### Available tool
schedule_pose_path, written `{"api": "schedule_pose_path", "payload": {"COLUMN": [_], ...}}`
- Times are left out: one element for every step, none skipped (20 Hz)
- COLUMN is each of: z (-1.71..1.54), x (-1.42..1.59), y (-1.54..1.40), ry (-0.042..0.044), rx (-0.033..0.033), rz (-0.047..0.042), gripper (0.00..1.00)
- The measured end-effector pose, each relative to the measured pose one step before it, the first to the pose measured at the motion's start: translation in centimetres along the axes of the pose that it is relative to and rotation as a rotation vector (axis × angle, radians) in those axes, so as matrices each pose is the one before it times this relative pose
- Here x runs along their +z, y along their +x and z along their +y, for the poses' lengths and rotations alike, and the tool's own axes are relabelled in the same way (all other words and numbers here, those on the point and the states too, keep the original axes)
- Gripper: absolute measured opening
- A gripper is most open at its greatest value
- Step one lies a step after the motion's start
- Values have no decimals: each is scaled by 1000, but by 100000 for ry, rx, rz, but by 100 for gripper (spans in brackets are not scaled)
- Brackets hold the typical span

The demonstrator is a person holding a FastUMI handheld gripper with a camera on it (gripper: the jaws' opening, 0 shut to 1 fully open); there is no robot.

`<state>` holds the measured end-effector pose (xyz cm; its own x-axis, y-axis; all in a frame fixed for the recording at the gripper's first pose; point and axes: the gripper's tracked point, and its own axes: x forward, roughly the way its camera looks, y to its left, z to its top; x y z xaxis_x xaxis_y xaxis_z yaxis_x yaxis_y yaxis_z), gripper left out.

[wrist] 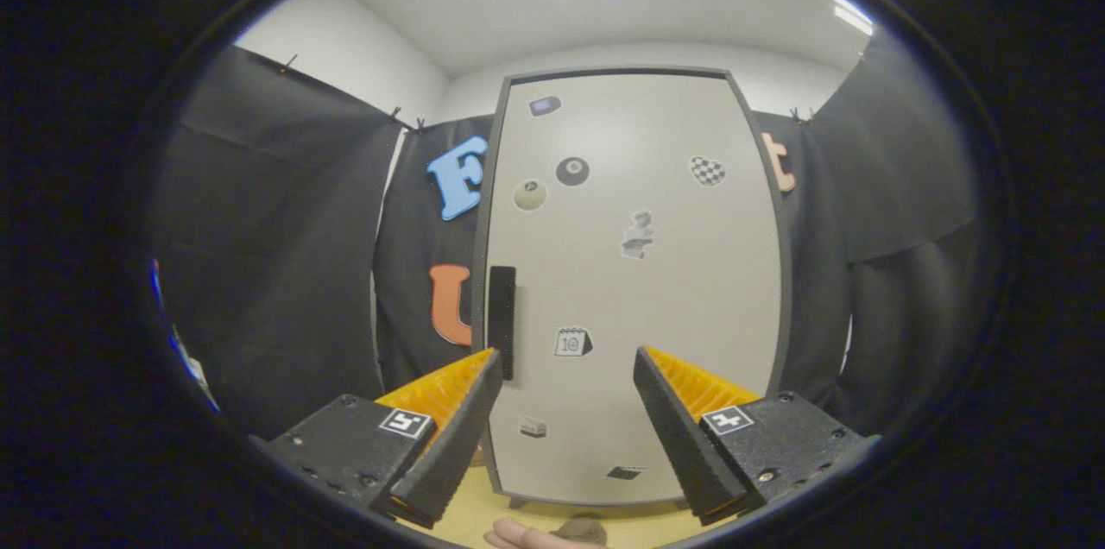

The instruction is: Open the shoe cabinet door, grab the shoes and put them into the shoe cabinet, then close the shoe cabinet door.

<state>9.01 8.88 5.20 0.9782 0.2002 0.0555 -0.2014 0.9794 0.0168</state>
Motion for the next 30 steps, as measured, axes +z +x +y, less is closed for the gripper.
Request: {"api": "schedule_pose_path", "payload": {"z": [908,877,746,549,101,-64,-177,-193,143,50,-147,-113,-349,-285,109,244,515,360,64,65,-69,-124,-9,-74,21,-85,4,-67,41,66], "x": [23,-437,-560,-368,-261,-110,-220,-383,-258,-391,5,-76,-93,-620,59,437,-142,-220,-363,-420,99,-89,-148,-92,7,-70,-52,-127,-46,-53], "y": [1442,1458,1485,1499,1408,1187,1129,779,697,498,469,479,384,350,2,62,49,333,204,-315,260,-89,47,-122,-169,-113,-343,-310,-516,-420], "ry": [795,991,972,-351,-583,-646,-611,406,1442,1437,1669,1221,1274,1640,3005,2862,-186,-467,-2139,-1878,-3426,-2079,-1017,-23,450,-728,-2282,-1353,-105,157], "rx": [2118,2194,1404,1394,-316,-1129,-1779,-2144,-338,-257,-1051,-681,-1472,-808,1814,1341,2871,2613,682,256,-483,-1123,-939,-684,-370,-197,624,1305,1871,2257], "rz": [1104,2132,2654,1595,915,-54,672,862,1387,1772,318,87,775,3224,850,-1164,1490,156,1638,163,18,408,688,673,-149,143,343,278,-91,-316], "gripper": [99,99,99,99,99,99,99,99,99,99,99,98,93,90,80,78,75,71,56,50,43,36,34,32,31,30,30,29,29,29]}}
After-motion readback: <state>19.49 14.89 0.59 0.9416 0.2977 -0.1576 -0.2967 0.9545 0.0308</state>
